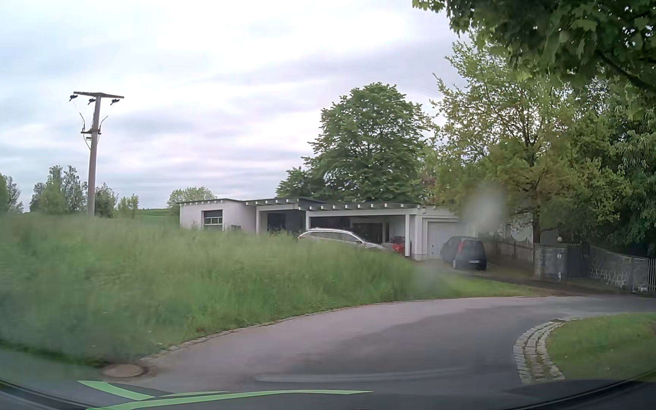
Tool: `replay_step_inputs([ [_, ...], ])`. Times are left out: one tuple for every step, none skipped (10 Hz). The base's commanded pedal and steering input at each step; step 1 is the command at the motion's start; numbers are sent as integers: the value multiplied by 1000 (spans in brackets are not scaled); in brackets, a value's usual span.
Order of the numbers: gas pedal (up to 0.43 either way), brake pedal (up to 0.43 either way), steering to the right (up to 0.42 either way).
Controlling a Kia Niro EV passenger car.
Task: Follow the waypoints while adhering to traffic rules and regulations
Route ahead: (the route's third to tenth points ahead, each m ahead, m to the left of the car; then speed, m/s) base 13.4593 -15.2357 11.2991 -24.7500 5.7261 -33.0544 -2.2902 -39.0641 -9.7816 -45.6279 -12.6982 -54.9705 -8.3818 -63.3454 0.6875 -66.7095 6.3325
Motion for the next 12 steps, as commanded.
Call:
replay_step_inputs([
  [0,134,194],
  [0,134,205],
  [0,134,223],
  [0,134,242],
  [0,134,257],
  [0,134,272],
  [0,128,284],
  [0,128,288],
  [0,122,296],
  [0,122,307],
  [0,116,315],
  [0,110,327],
])
